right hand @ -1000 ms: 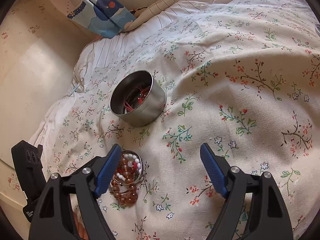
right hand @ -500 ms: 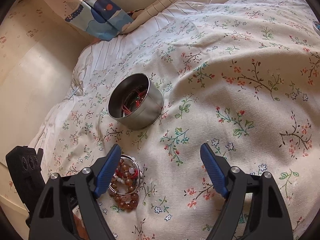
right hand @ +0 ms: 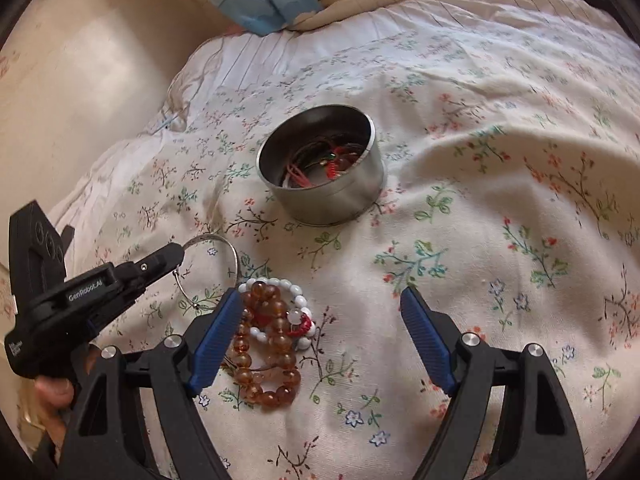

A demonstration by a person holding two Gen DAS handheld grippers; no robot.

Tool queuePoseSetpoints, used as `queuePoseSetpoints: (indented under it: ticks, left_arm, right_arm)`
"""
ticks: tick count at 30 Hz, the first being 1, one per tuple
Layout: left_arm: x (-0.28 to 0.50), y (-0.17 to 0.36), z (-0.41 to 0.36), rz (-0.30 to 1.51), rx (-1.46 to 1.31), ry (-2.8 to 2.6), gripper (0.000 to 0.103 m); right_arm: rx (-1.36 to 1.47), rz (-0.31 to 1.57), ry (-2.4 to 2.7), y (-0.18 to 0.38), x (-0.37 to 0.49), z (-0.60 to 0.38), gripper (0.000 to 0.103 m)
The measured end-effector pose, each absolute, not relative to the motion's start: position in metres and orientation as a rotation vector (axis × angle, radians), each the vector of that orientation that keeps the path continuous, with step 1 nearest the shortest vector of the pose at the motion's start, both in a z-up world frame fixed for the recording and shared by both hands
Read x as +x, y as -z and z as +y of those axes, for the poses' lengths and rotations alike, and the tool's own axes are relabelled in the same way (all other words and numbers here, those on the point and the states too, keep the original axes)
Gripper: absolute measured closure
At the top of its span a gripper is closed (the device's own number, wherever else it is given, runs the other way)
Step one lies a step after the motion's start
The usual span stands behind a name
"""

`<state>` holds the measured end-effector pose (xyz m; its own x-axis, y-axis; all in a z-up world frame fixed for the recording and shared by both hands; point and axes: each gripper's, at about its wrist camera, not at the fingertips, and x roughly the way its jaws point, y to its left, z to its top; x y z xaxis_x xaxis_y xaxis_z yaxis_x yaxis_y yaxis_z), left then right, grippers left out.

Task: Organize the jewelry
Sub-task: 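Grasp a brown bead bracelet with the right gripper while the left gripper grasps a bangle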

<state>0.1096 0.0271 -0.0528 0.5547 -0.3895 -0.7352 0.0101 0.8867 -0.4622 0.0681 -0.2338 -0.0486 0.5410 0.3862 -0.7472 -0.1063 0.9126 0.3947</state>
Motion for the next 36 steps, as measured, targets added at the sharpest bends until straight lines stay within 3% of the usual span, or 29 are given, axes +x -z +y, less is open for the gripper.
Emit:
queuePoseSetpoints:
  ticks: [1,6,9,11,19,27,36]
  left_arm:
    - [0.113,0.056,0.029,0.973,-0.434,0.237,0.100]
    - [0.121,0.065,0.027,1.018,-0.377,0.203,0.100]
    - [0.124,0.070,0.025,1.040,-0.341,0.186,0.099]
    - [0.126,0.072,0.024,1.044,-0.319,0.179,0.099]
    - [0.123,0.071,0.002,1.036,-0.150,0.193,0.101]
    - [0.111,0.047,0.006,0.917,-0.226,0.280,0.101]
    - [0.103,0.034,0.001,0.854,-0.208,0.276,0.101]
  right_arm:
    - [0.296,0.952,-0.322,0.048,0.070,-0.227,0.026]
    - [0.144,1.000,-0.389,0.059,0.085,-0.196,0.050]
    - [0.109,1.022,-0.415,0.065,0.087,-0.188,0.070]
    - [0.115,1.021,-0.419,0.064,0.086,-0.188,0.088]
    - [0.420,0.945,-0.453,0.047,0.072,-0.233,0.090]
    - [0.784,0.820,-0.481,0.044,0.063,-0.291,0.090]
    - [0.836,0.777,-0.501,0.039,0.062,-0.299,0.090]
